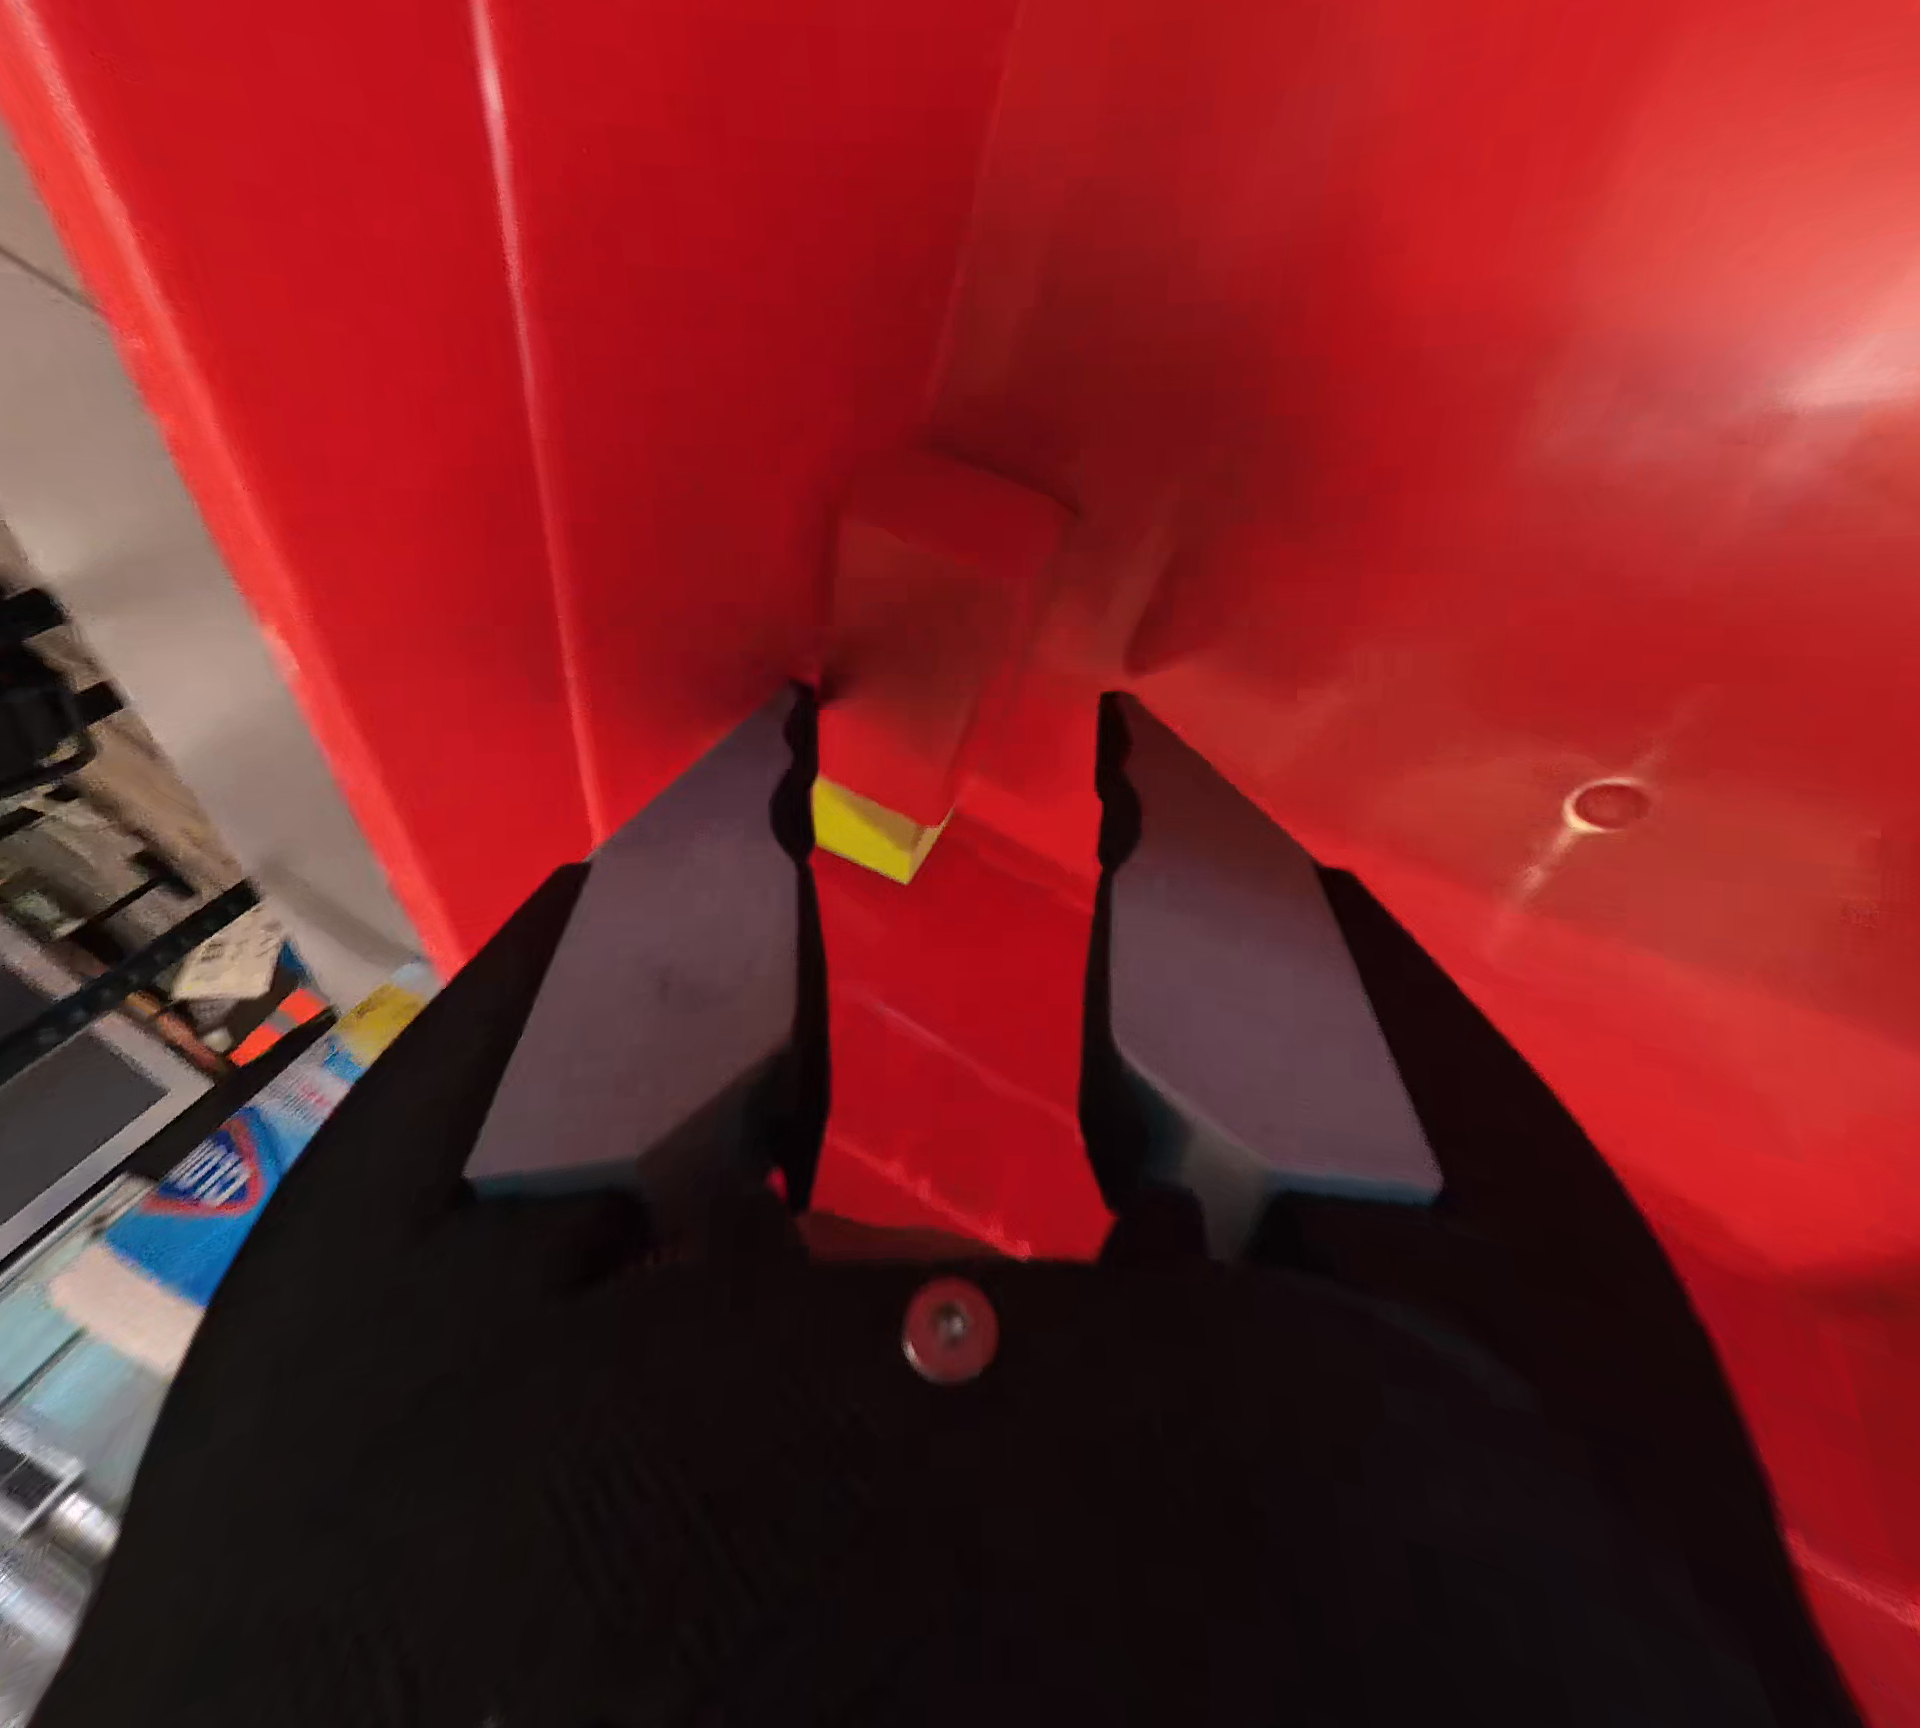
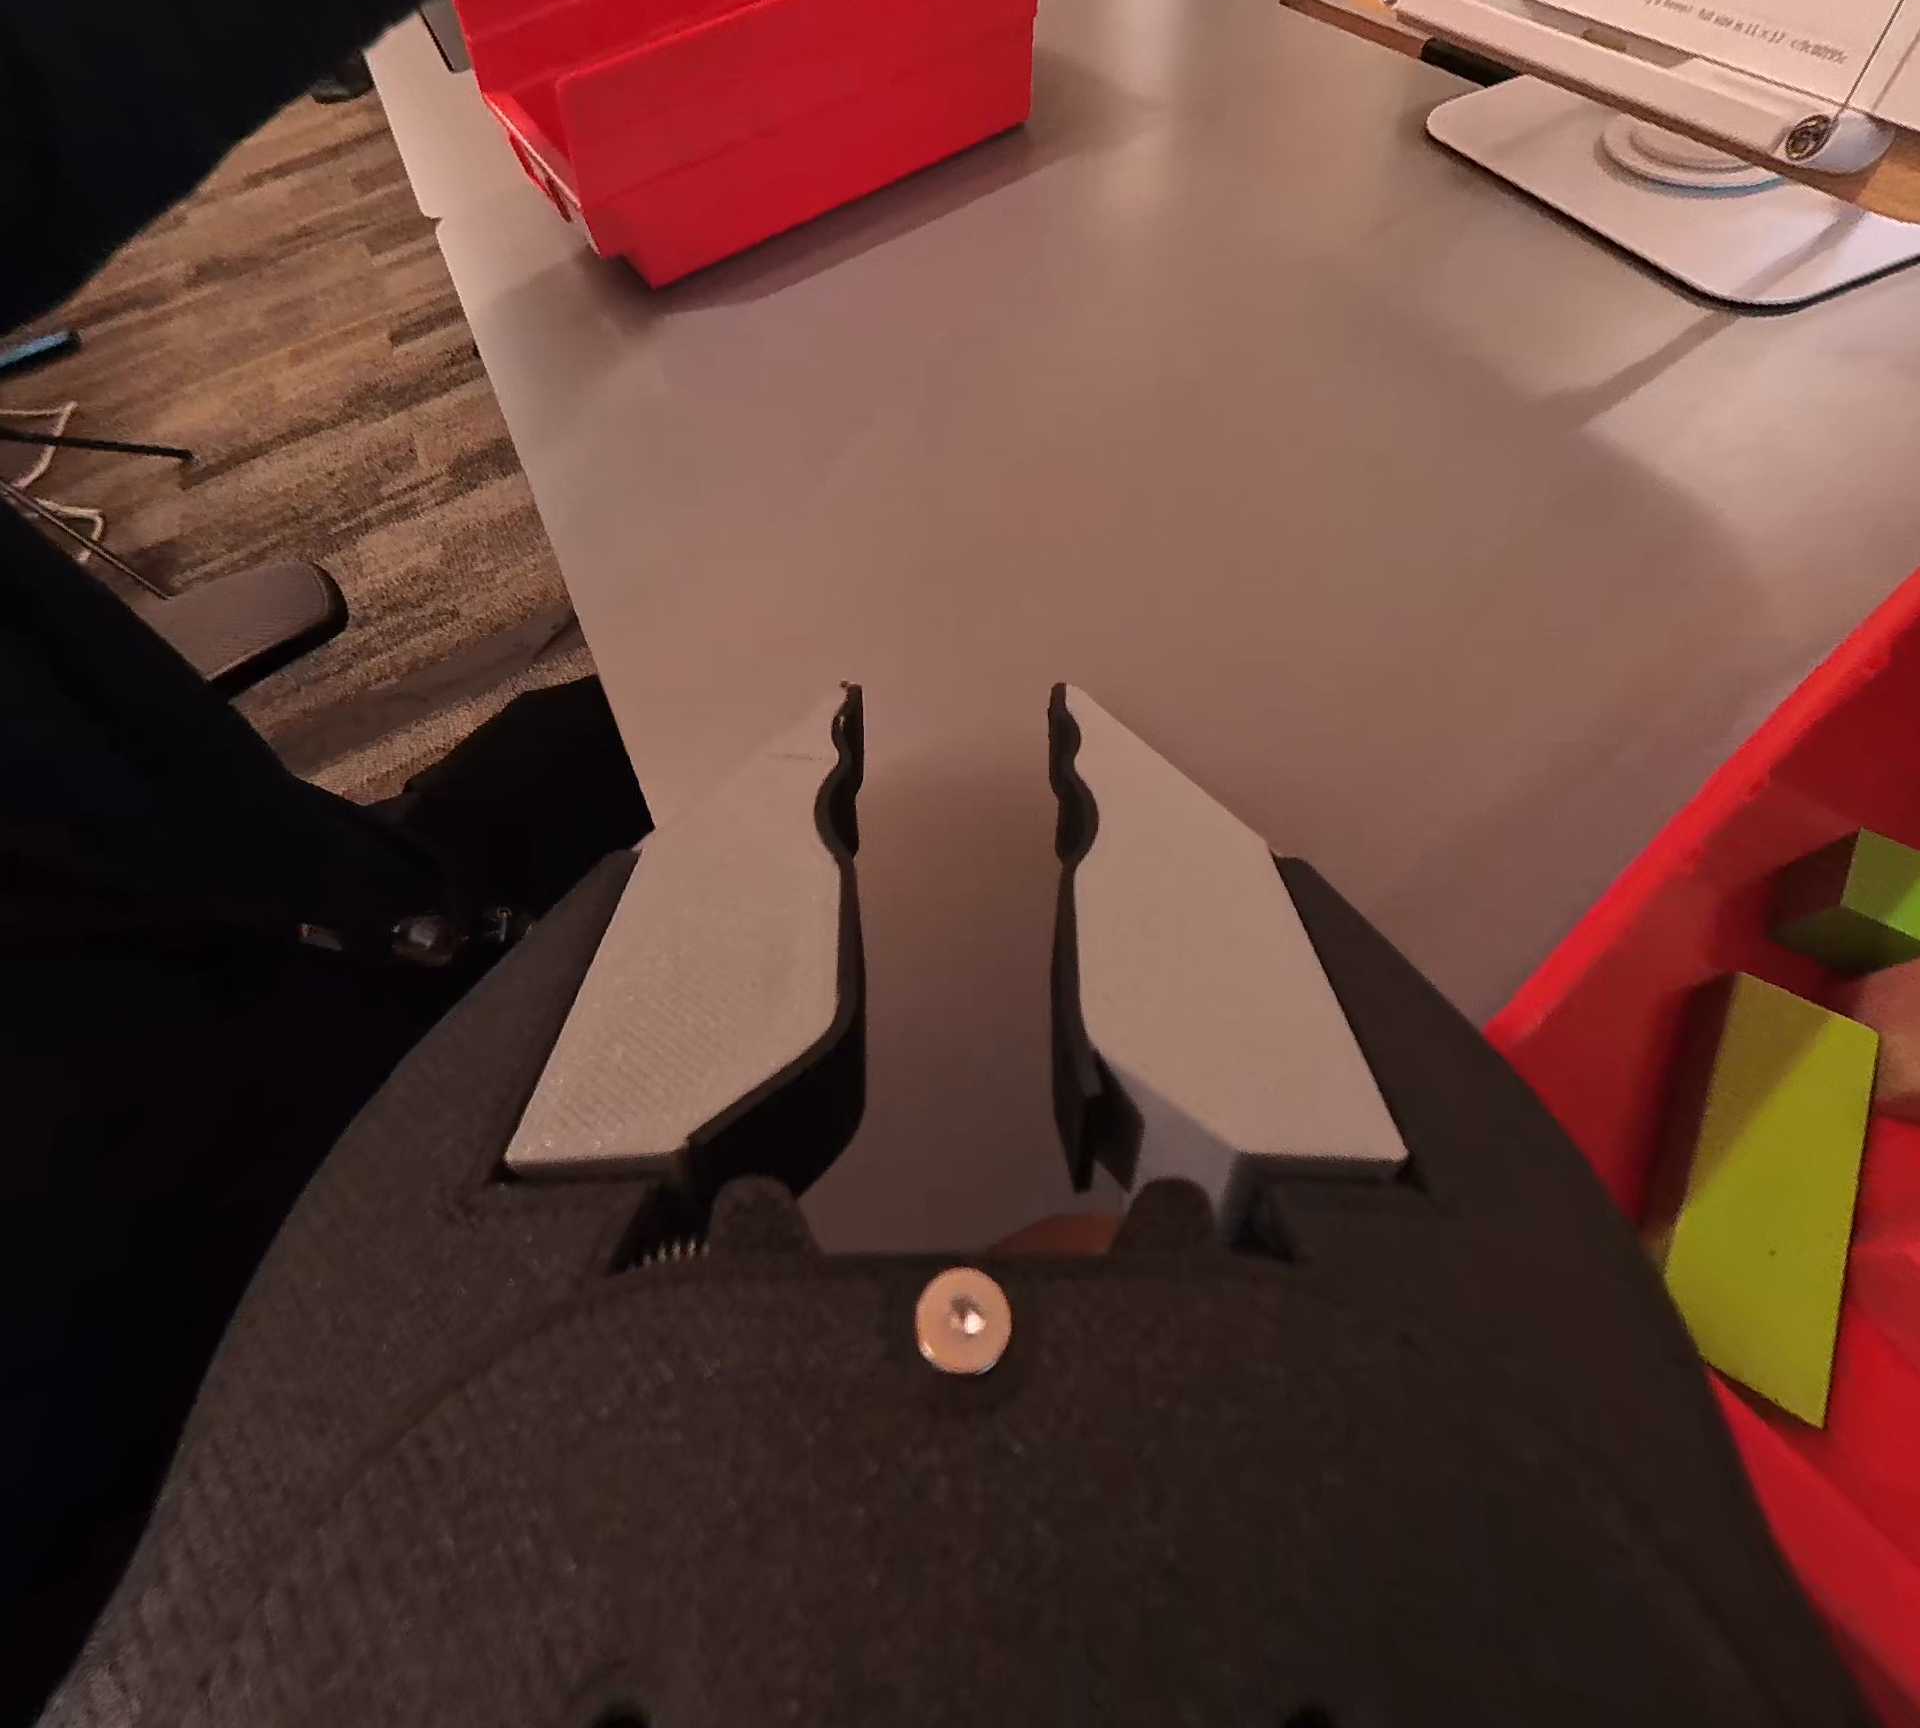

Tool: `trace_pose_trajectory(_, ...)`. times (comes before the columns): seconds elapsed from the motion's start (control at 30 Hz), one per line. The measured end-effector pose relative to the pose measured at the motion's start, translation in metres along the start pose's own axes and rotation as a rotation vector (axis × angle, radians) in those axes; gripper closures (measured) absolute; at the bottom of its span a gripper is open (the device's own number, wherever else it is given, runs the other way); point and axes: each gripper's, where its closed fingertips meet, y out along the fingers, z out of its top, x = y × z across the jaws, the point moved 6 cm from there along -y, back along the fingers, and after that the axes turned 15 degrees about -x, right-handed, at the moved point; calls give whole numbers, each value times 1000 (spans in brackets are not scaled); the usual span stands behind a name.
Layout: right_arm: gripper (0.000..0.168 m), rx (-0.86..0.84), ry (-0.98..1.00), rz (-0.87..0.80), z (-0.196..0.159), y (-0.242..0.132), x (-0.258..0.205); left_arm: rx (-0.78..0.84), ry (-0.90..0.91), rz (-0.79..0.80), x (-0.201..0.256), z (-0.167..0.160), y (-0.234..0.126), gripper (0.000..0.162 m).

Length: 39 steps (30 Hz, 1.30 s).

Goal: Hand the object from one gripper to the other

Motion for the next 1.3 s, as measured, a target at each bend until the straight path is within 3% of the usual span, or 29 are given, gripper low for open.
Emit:
trace_pose_trajectory(0.17,135,-1,18,14,2,4,8,53,-7,-155,-3,5,9,121)
trace_pose_trajectory(0.3,134,-17,20,11,2,8,13,46,3,-406,14,2,5,130)
trace_pose_trajectory(0.5,134,13,17,39,3,8,10,36,4,-307,19,1,1,129)
trace_pose_trajectory(0.57,134,24,6,51,2,8,5,-3,-11,-122,13,-9,0,129)
trace_pose_trajectory(0.63,134,47,-13,61,3,4,0,68,-92,-15,9,-20,-14,129)
trace_pose_trajectory(0.73,133,68,-27,118,11,-1,-9,265,-284,68,7,-40,-53,130)
trace_pose_trajectory(0.83,132,114,-83,171,29,-6,-27,565,-481,96,25,-49,-122,130)
trace_pose_trajectory(1.0,131,196,-222,291,69,0,-82,965,-501,62,130,-26,-253,130)
trace_pose_trajectory(1.17,130,271,-273,335,98,8,-124,1366,-283,-335,260,26,-328,130)
trace_pose_trajectory(1.3,126,266,-250,414,99,12,-148,1534,-100,-604,334,52,-356,129)
